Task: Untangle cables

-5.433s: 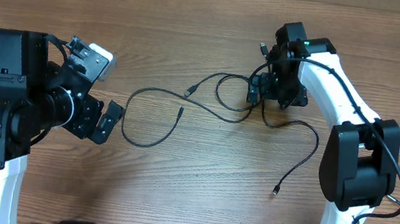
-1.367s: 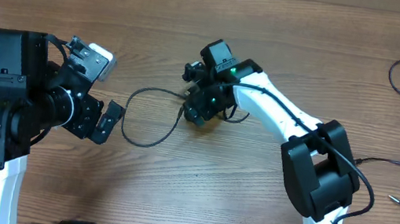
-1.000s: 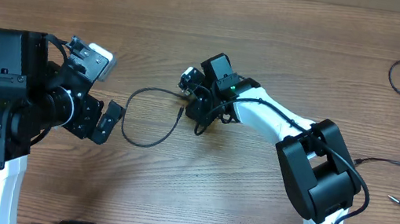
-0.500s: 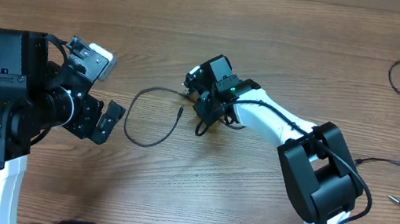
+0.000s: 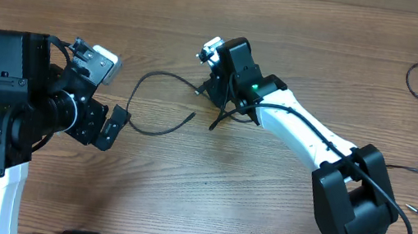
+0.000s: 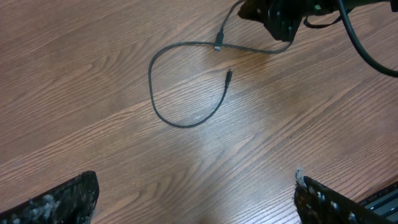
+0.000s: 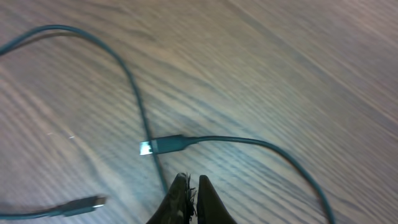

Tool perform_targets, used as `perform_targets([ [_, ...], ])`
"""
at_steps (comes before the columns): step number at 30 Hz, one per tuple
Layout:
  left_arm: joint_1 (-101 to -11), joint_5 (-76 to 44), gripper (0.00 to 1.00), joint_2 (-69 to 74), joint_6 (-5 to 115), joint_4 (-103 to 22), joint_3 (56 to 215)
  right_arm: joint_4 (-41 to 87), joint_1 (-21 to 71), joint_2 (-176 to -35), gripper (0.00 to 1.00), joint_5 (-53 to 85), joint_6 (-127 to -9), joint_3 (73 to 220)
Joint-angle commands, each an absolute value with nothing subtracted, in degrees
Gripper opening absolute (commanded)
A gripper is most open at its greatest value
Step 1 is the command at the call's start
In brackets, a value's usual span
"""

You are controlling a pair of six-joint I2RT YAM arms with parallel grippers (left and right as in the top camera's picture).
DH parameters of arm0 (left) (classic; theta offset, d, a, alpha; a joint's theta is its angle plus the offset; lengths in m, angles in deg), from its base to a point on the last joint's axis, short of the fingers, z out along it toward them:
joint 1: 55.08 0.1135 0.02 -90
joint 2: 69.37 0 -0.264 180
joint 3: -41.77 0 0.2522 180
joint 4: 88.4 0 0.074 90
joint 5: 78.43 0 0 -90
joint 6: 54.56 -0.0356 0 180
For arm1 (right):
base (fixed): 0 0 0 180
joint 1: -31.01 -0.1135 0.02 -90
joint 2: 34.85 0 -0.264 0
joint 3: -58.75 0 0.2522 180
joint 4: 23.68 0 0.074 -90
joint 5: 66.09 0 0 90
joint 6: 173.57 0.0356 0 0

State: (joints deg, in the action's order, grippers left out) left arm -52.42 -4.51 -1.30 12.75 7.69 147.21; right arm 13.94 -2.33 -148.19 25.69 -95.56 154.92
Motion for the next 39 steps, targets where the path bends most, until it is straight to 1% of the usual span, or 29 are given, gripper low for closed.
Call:
perform_targets([
  [1,-52.5,-4.5,1.00,-1.2,11.8,7.6,148.2,13.3,0.8,-146.5,0.04,28.9,-91.9,156.2],
  [3,-52.5,-4.5,1.00,-1.2,11.8,7.6,148.2,13.5,2.1,-146.5,0.04,27.5,-90.8,156.2],
  [4,-52.5,-4.5,1.00,-1.2,11.8,7.6,148.2,14.0,3.1,-146.5,0.04,22.8,-90.9,156.2],
  [5,-52.5,-4.5,1.00,-1.2,11.8,7.6,148.2,15.2,3.8,-146.5,0.15,16.9,-92.4,156.2],
  [6,-52.5,-4.5,1.00,-1.2,11.8,7.6,148.2,16.4,4.2,-146.5,0.32,12.2,-94.4,156.2],
  [7,-52.5,-4.5,1.00,-1.2,11.8,7.6,148.2,16.9,4.2,-146.5,0.39,11.0,-95.0,156.1],
  [8,-52.5,-4.5,1.00,-1.2,11.8,7.6,148.2,17.9,4.2,-146.9,0.50,10.5,-96.0,156.1],
  [10,-52.5,-4.5,1.00,-1.2,11.8,7.6,148.2,19.2,3.7,-148.0,0.61,9.6,-98.0,156.1],
  [12,-52.5,-4.5,1.00,-1.2,11.8,7.6,148.2,19.3,3.2,-149.5,0.62,9.2,-98.8,156.1],
  [14,-52.5,-4.5,1.00,-1.2,11.8,7.6,148.2,18.8,2.9,-151.5,0.62,9.2,-98.9,156.1],
  [18,-52.5,-4.5,1.00,-1.2,11.8,7.6,148.2,17.5,2.9,-155.5,0.59,7.9,-98.9,156.1],
  [25,-52.5,-4.5,1.00,-1.2,11.8,7.6,148.2,15.4,1.6,-157.8,0.58,7.1,-99.1,156.0],
  [28,-52.5,-4.5,1.00,-1.2,11.8,7.6,148.2,11.4,1.0,-159.9,0.58,7.2,-99.1,154.7],
  [33,-52.5,-4.5,1.00,-1.2,11.8,7.6,148.2,8.7,0.1,-162.9,0.53,7.2,-99.1,154.3],
  [34,-52.5,-4.5,1.00,-1.2,11.8,7.6,148.2,8.6,0.1,-163.4,0.48,7.2,-99.1,154.2],
  [36,-52.5,-4.5,1.00,-1.2,11.8,7.6,148.2,8.6,0.1,-163.9,0.33,7.1,-99.1,154.2],
  [37,-52.5,-4.5,1.00,-1.2,11.8,7.6,148.2,8.5,0.1,-163.9,0.22,7.3,-99.1,154.2],
  [38,-52.5,-4.5,1.00,-1.2,11.8,7.6,148.2,8.5,0.1,-163.9,0.04,7.3,-99.1,154.2],
  [39,-52.5,-4.5,1.00,-1.2,11.8,7.6,148.2,8.9,0.1,-163.9,0.04,7.3,-99.1,154.2],
])
